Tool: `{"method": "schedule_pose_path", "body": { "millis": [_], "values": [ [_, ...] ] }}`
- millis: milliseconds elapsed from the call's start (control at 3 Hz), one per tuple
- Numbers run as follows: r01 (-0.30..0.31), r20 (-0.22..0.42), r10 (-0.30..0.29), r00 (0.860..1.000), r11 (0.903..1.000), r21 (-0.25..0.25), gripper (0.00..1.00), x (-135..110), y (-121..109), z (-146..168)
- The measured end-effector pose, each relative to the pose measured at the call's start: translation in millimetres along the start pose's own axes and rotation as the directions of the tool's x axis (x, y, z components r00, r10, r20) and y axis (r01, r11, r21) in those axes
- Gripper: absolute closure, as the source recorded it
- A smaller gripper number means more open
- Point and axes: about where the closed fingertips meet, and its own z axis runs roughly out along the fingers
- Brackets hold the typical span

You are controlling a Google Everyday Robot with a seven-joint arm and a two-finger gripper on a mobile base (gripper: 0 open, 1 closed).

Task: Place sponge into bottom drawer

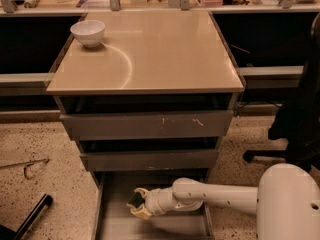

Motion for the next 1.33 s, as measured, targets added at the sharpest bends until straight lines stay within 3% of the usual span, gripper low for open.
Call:
{"method": "schedule_pose_path", "body": {
  "millis": [333, 667, 1000, 1333],
  "values": [
    [0.0, 0.0, 0.0, 1.0, 1.0, 0.0, 1.0, 0.1, 0.0, 0.1],
    [-0.031, -0.029, 0.032, 0.999, 0.9995, 0.01, 1.0, 30.9, -5.4, 20.2],
    [-0.052, -0.049, 0.055, 0.997, 0.9968, 0.061, 1.0, 69.1, -11.8, 38.3],
    [-0.042, -0.083, 0.055, 0.995, 0.9874, 0.153, 1.0, 105.7, -17.2, 58.3]
  ]
}}
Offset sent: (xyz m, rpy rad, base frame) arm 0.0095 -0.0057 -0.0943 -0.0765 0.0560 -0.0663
